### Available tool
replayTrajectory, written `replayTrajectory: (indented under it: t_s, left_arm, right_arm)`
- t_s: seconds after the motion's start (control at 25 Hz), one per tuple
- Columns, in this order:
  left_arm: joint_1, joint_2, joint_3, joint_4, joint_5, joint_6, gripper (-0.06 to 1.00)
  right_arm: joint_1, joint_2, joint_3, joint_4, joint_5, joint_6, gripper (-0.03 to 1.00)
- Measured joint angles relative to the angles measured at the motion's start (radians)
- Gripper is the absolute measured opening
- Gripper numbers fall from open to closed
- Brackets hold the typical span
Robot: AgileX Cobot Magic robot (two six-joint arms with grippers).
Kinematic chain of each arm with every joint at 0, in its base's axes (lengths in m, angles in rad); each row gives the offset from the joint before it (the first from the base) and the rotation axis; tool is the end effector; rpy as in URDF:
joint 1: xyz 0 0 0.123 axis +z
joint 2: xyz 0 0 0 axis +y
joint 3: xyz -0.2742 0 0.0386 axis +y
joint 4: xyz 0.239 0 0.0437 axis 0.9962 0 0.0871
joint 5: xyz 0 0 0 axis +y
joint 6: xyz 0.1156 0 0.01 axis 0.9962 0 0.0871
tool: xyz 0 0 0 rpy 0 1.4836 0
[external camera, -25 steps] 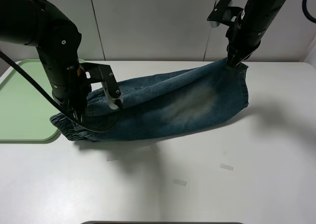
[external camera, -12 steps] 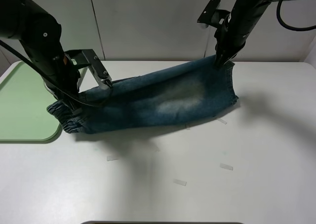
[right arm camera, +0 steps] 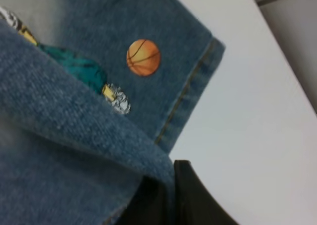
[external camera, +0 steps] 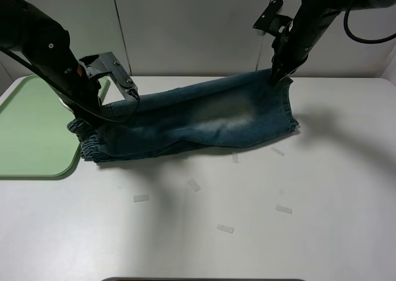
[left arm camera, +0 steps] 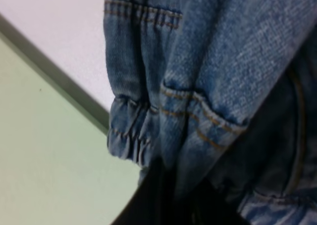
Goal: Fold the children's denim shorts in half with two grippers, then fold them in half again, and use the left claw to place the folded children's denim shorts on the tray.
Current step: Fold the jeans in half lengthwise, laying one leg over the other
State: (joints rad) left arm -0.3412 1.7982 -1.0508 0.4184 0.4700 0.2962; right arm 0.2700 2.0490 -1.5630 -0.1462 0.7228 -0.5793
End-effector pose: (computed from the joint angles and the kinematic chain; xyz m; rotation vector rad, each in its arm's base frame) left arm 0.3432 -0.0992 0.1496 1.2500 2.3725 0.3530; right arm 0.4297 0.1073 0.1719 -1.2216 2.4140 -0.2580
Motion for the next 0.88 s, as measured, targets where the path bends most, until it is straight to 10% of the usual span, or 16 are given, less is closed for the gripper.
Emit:
replayTrajectory:
  t_s: [0.88]
  left_arm:
    - [0.012, 0.044, -0.003, 0.101, -0.110, -0.041, 0.02]
  right_arm:
    - [-0.008, 0.045, -0.001, 0.005, -0.103, -0.025, -0.03]
